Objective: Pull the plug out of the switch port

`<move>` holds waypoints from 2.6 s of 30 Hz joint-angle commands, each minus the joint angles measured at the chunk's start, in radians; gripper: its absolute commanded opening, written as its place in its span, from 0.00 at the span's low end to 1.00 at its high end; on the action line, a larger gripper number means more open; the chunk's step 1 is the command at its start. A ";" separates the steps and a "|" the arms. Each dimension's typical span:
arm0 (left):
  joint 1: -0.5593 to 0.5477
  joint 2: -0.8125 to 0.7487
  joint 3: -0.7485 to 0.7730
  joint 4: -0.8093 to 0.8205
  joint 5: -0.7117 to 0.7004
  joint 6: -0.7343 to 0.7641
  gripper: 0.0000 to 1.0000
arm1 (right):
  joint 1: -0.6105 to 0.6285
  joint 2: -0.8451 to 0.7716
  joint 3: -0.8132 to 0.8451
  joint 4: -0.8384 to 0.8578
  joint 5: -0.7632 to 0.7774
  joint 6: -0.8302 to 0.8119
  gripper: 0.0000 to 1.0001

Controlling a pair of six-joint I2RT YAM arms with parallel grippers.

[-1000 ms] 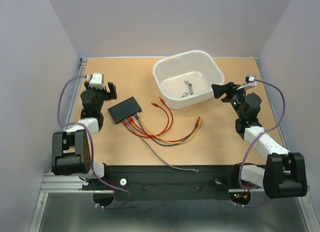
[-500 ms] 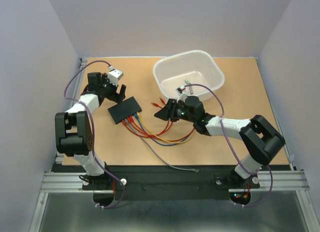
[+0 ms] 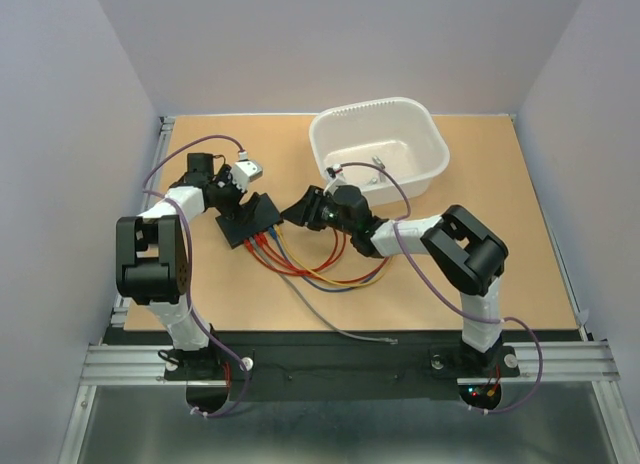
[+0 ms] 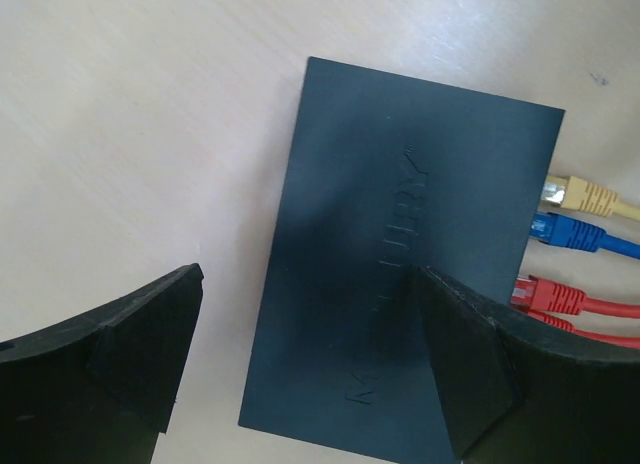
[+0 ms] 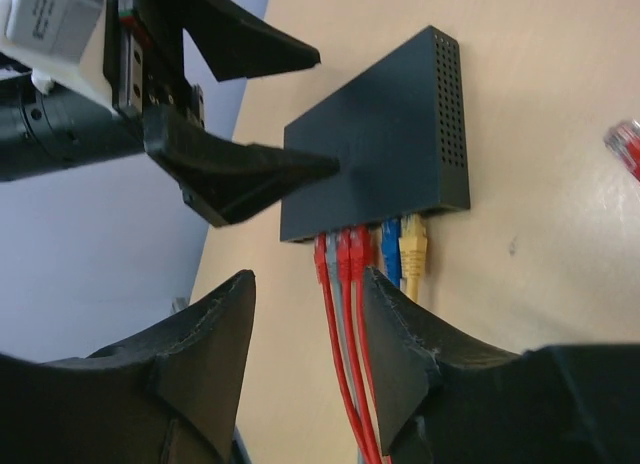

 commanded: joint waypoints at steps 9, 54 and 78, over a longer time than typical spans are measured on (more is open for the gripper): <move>-0.014 0.022 0.023 -0.030 -0.019 0.016 0.99 | 0.073 -0.040 -0.085 -0.110 0.231 0.030 0.51; -0.054 0.033 0.013 -0.029 -0.031 0.033 0.98 | 0.025 0.362 0.114 0.138 0.100 0.305 0.40; -0.080 0.036 -0.015 0.005 -0.065 0.016 0.98 | 0.000 0.402 0.145 0.181 0.129 0.357 0.33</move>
